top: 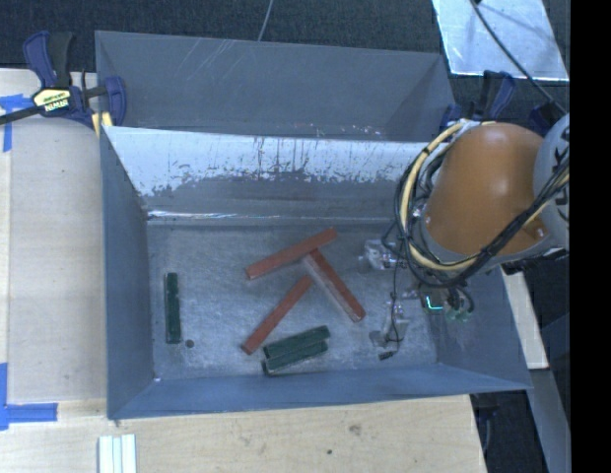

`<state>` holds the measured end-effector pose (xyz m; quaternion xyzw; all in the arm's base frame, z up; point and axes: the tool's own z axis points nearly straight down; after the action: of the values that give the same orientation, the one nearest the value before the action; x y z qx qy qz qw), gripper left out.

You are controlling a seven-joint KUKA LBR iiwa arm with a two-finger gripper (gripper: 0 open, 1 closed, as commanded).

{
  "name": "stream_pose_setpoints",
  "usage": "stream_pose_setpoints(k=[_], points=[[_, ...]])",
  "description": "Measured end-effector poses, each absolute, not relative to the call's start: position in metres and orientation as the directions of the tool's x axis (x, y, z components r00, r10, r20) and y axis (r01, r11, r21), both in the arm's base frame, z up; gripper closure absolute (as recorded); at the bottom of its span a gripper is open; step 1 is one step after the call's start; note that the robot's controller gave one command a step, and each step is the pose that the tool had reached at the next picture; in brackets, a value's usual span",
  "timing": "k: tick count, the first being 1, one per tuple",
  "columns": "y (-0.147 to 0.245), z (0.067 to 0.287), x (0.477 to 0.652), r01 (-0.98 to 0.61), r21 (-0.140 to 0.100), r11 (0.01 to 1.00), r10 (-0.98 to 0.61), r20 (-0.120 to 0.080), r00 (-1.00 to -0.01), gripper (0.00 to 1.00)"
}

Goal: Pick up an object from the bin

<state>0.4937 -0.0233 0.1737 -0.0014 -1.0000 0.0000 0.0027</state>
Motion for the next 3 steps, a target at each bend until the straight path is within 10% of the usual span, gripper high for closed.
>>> stream_pose_setpoints(k=[1, 2, 3], points=[[-0.023, 0.178, 0.496, 0.002, 0.000, 1.000, 0.002, -0.003, -1.000, 0.00], [0.031, 0.123, 0.534, 0.155, 0.002, 0.988, 0.155, -0.008, -0.988, 0.00], [0.080, 0.129, 0.610, 0.194, 0.001, 0.981, 0.194, -0.004, -0.981, 0.00]])
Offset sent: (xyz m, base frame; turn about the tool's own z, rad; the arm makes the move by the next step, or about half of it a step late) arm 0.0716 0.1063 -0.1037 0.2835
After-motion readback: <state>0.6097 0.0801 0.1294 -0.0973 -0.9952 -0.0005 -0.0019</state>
